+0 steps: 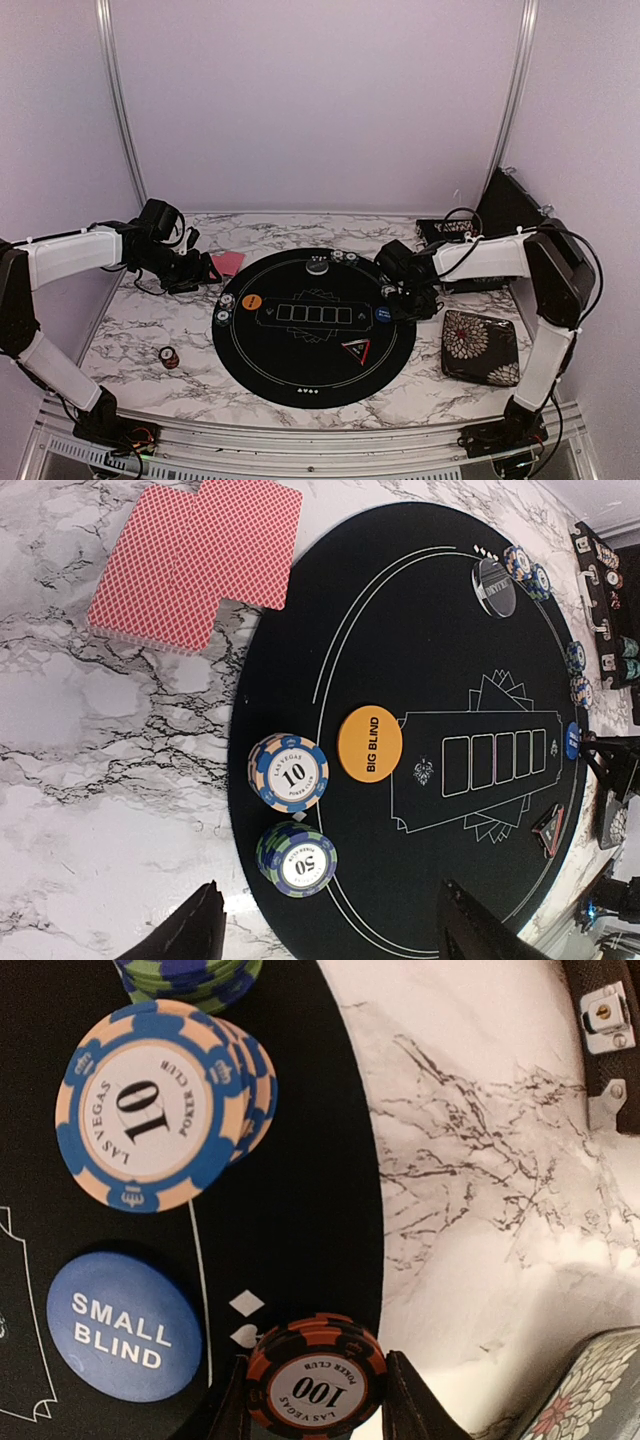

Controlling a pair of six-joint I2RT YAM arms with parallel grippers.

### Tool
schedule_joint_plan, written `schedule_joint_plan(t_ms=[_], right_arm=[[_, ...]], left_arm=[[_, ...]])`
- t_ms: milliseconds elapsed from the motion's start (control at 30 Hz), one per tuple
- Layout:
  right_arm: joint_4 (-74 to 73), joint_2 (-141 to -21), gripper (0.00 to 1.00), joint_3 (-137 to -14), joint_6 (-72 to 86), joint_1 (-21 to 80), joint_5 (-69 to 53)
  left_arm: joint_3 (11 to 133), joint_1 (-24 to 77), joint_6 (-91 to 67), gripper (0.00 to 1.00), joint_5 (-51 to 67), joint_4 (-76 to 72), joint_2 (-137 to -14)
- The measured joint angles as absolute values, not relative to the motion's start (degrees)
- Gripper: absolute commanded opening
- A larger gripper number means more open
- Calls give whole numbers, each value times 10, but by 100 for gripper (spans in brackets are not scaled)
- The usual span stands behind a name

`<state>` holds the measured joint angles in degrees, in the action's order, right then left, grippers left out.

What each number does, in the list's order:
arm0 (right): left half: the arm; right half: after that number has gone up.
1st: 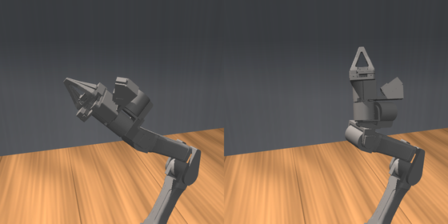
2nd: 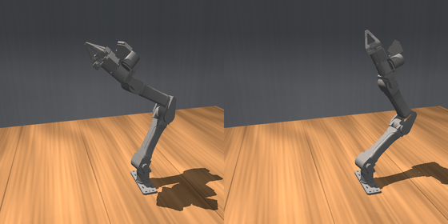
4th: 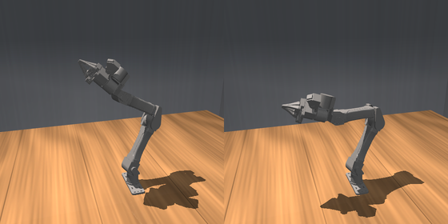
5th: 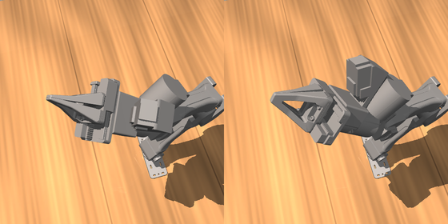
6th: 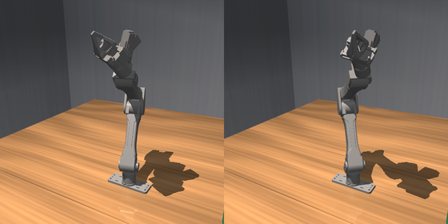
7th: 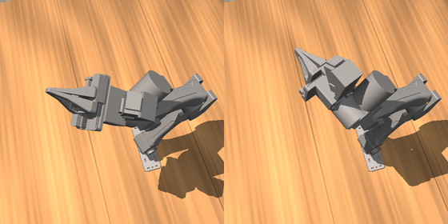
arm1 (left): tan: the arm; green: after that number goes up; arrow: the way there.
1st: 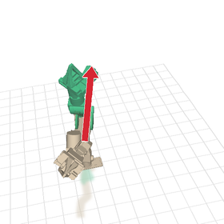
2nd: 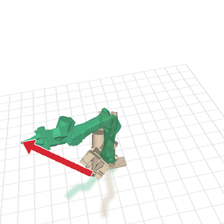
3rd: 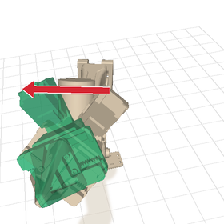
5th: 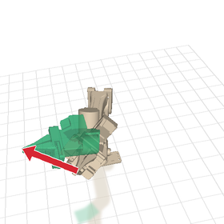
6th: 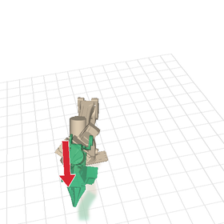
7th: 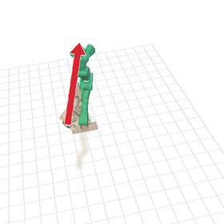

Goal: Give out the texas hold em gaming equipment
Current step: Move the pile of poker chips to the small blind area.

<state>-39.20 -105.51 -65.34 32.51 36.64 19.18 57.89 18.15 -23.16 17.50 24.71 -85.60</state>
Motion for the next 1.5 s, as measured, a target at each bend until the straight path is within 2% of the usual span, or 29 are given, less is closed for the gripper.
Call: schedule_joint_plan(t_ms=[400,1500], right_arm=[[-392,-1082,28,-688,297,347,192],[-366,-1063,28,-663,310,344,184]], left_arm=[[579,182,-232,74,175,247,-861],[579,182,-236,74,175,247,-861]])
